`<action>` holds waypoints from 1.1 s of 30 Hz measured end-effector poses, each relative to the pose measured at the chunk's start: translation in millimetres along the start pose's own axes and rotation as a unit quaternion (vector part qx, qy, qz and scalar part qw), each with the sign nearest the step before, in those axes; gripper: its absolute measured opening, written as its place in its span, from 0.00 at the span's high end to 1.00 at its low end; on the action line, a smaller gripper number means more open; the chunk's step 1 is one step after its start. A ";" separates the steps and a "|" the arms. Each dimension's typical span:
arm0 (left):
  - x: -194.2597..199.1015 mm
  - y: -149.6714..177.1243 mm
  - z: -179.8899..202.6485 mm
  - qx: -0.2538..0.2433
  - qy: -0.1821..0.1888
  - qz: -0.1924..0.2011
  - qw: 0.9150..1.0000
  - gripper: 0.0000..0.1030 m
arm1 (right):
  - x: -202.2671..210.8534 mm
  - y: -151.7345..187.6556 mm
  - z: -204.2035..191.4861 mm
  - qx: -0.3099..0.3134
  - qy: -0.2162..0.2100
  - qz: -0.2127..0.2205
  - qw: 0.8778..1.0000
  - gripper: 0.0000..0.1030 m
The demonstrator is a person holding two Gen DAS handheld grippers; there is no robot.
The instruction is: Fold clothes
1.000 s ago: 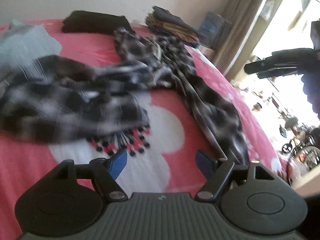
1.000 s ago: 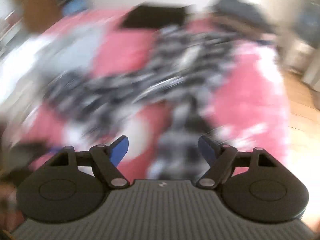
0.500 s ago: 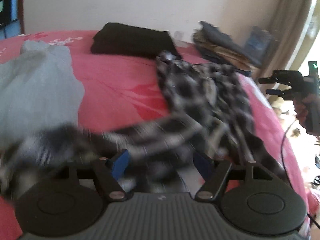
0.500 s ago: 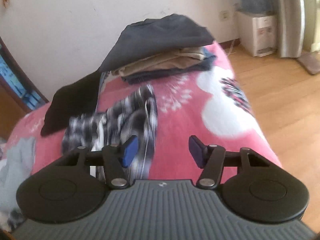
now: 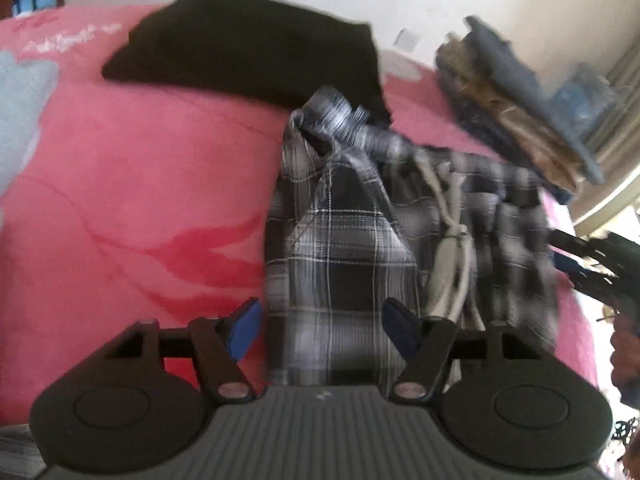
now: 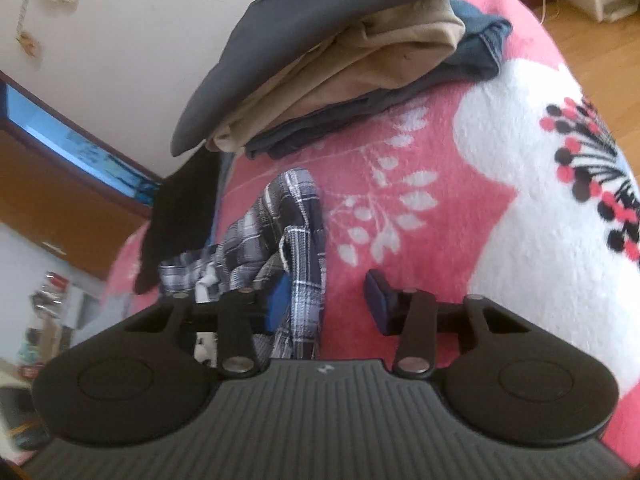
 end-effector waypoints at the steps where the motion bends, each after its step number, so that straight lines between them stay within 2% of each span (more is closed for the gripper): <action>1: -5.5 0.2 1.3 0.005 -0.003 -0.006 1.000 0.48 | 0.9 1.8 -0.6 -0.007 -0.015 -0.006 1.000 0.64; 3: -5.2 2.2 0.2 0.000 -0.018 -0.004 1.000 0.58 | 1.0 8.2 -5.0 -0.005 -0.038 -0.021 0.999 0.64; 4: -3.9 3.0 -0.9 -0.005 -0.025 -0.001 1.000 0.72 | -1.1 12.4 -7.6 0.000 -0.045 -0.030 0.999 0.64; 5: -1.9 3.6 -3.2 -0.010 -0.033 -0.002 0.999 0.92 | -5.2 17.3 -10.3 0.007 -0.049 -0.040 0.998 0.64; 6: 0.4 3.9 -5.5 -0.013 -0.040 -0.001 0.999 0.94 | -9.3 22.3 -13.0 0.014 -0.053 -0.049 0.997 0.70; 7: 4.6 2.3 -7.9 -0.018 -0.043 0.002 0.999 0.95 | -13.0 26.4 -15.7 0.024 -0.053 -0.056 0.997 0.90; 8: 8.9 0.4 -10.1 -0.024 -0.047 0.006 0.999 0.95 | -16.0 29.3 -18.6 0.037 -0.047 -0.059 0.996 0.95; 10: 20.8 -10.9 -14.7 -0.042 -0.065 0.028 0.997 0.95 | -18.2 32.5 -24.5 0.063 -0.037 -0.059 0.996 0.96; 12: 30.7 -25.3 -22.6 -0.048 -0.080 0.050 0.994 0.95 | -6.8 25.9 -29.9 0.082 -0.028 -0.040 0.995 0.96; 16: 22.7 -45.0 -52.7 -0.039 -0.154 0.058 0.986 0.95 | 2.0 16.2 -22.5 0.103 0.015 -0.033 0.994 0.96; 17: 17.8 -47.0 -59.7 -0.040 -0.174 0.056 0.982 0.94 | -0.6 15.7 -16.9 0.100 0.027 -0.038 0.994 0.96; 18: 15.4 -47.8 -64.6 -0.035 -0.177 0.052 0.982 0.93 | -4.6 16.1 -10.0 0.088 0.036 -0.045 0.994 0.96; 20: 11.4 -49.7 -74.3 -0.025 -0.182 0.045 0.982 0.78 | -7.2 15.8 -5.6 0.078 0.041 -0.048 0.995 0.96; 23: 29.0 -63.3 -81.7 0.000 -0.192 0.085 0.978 0.56 | -7.8 14.6 -4.8 0.072 0.040 -0.046 0.996 0.95; 26: 51.2 -81.1 -81.4 0.027 -0.172 0.133 0.976 0.44 | 4.1 12.0 -5.0 0.085 0.033 -0.043 0.995 0.91; 29: 45.5 -97.4 -55.9 -0.004 -0.132 0.143 0.981 0.32 | 17.6 4.2 -14.4 0.112 0.013 -0.024 0.993 0.77; 30: 35.0 -101.0 -44.6 -0.017 -0.126 0.131 0.983 0.31 | 19.3 -0.1 -19.5 0.123 0.006 -0.014 0.992 0.65; 31: 20.1 -103.8 -33.1 -0.033 -0.117 0.111 0.986 0.31 | 17.6 -5.5 -24.8 0.135 0.004 -0.004 0.991 0.56; 33: -8.6 -108.3 -13.3 -0.065 -0.110 0.083 0.988 0.32 | 8.3 -16.1 -34.5 0.166 0.004 0.006 0.986 0.56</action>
Point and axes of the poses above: each gripper's, at about its wrist camera, not at the fingertips, and x roughly against the way its jaws point, z to its right, y to its underside, the point moved 8 cm from there along -x, roughly the way its jaws point, and after that the axes turned 3 degrees about x, right-handed, at the moved point
